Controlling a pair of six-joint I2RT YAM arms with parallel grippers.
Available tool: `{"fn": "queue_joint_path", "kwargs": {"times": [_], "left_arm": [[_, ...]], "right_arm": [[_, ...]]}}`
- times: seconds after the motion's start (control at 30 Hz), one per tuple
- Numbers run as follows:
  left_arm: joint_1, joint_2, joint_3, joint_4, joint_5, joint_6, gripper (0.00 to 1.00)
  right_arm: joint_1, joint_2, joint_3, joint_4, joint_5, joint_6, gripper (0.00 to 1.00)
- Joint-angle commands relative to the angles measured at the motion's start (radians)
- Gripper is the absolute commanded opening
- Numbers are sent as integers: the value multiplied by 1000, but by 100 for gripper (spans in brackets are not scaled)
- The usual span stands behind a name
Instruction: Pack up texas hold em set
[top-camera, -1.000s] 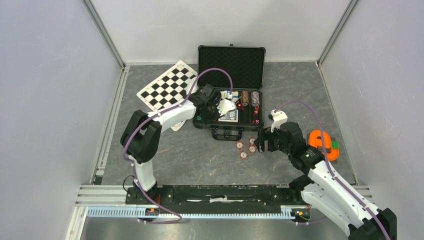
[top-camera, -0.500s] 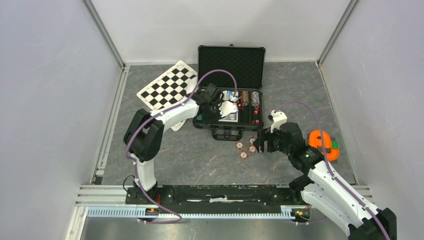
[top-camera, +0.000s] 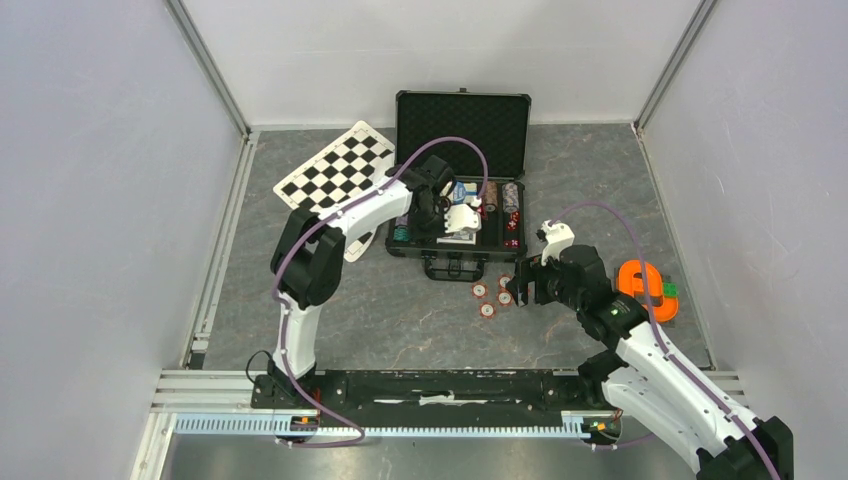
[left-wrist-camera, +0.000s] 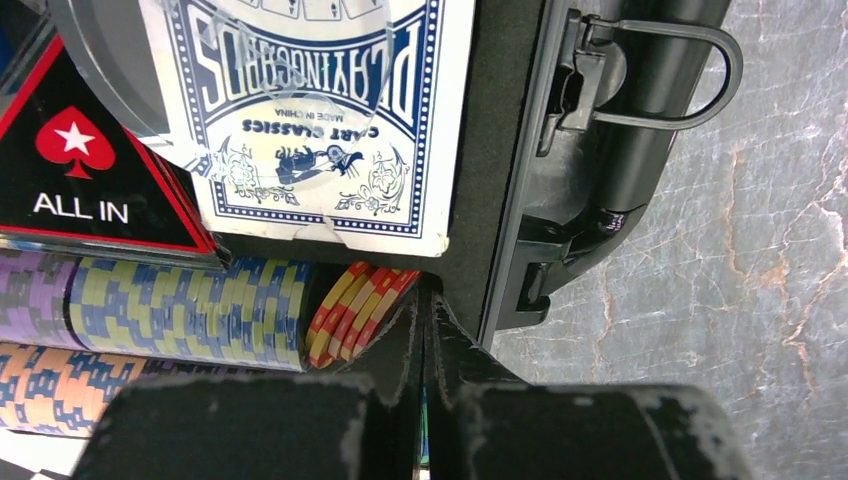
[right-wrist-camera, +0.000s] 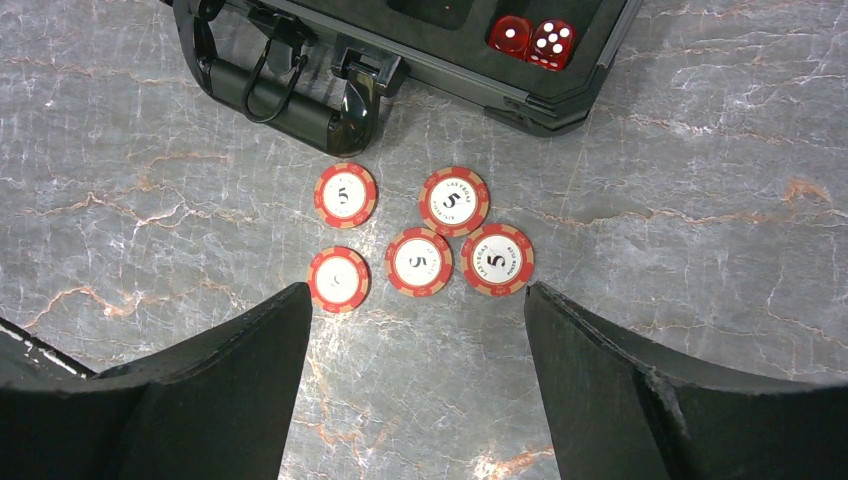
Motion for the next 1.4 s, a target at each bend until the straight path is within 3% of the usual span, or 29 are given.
{"fn": "queue_joint_path", "kwargs": {"times": [0.0, 0.3, 0.47, 0.67, 0.93, 1.07, 1.37], "left_arm": [[-14, 78, 21, 40, 120, -109, 2], [-18, -26, -167, 311, -31, -407, 2], [-36, -81, -250, 389, -129, -480, 2], [-44, -82, -241, 309, -18, -361, 2], [-41, 52, -52, 6, 28, -172, 2], [-26, 84, 18, 4, 19, -275, 2], [-23, -8, -122, 215, -56, -414, 3]], "right_arm": [[-5, -13, -4, 26, -15, 7, 84], [-5, -8, 2, 27, -15, 9, 84], [-5, 3, 6, 33, -22, 12, 84], [-5, 3, -2, 40, -27, 21, 84], [-4, 3, -6, 45, -38, 32, 83], [-6, 1, -6, 44, -40, 38, 83], [-5, -10, -12, 41, -40, 43, 83]]}}
